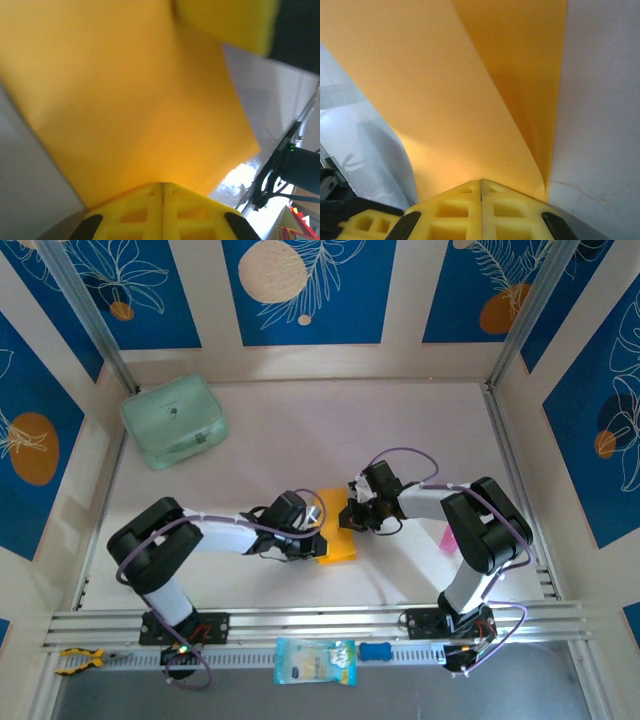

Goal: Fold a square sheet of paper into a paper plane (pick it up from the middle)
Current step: First fold the square sheet of paper in half at the center of the table.

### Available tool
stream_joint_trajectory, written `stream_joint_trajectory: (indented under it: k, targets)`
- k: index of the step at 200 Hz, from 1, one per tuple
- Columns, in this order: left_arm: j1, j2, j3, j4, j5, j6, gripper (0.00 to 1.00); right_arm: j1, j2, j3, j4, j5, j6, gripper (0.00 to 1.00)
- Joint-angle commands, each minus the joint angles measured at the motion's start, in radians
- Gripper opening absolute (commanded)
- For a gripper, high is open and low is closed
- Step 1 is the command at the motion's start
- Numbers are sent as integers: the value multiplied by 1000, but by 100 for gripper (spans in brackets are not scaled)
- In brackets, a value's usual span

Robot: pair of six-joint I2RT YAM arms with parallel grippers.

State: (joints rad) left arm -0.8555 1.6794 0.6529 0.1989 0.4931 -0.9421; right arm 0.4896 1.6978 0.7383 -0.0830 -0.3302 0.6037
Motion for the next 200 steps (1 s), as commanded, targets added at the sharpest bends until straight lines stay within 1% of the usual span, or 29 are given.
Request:
stream_joint_trajectory:
  k: [1, 46, 74, 102, 119, 134, 152, 176, 190, 200]
  targets:
    - [-20, 28, -31, 1, 24, 0, 0, -4, 14, -41, -85, 72, 7, 0]
    - [-39, -13, -84, -60, 2, 42, 1, -4, 16, -43, -84, 72, 5, 0]
    - [-45, -41, -126, -47, 0, 50, 2, -3, 19, -42, -84, 72, 2, 0]
    - [-63, -60, -133, -95, -24, 87, 2, -3, 21, -41, -83, 70, -1, 0]
    - [-68, -72, -139, -94, -28, 90, 2, -3, 26, -38, -82, 64, -6, 0]
    - [-70, -112, -136, -92, -33, 88, 2, -1, 30, -32, -84, 54, -17, 0]
    - [-70, -208, -114, -123, -62, 109, 2, 0, 34, -25, -88, 47, -26, 0]
    - [-34, -328, -80, -197, -121, 155, 3, 0, 38, -13, -96, 39, -33, 0]
    - [21, -341, -63, -184, -107, 169, 3, 1, 37, -10, -99, 40, -33, 0]
    - [65, -313, -38, -168, -73, 177, 3, 1, 37, -10, -98, 40, -32, 0]
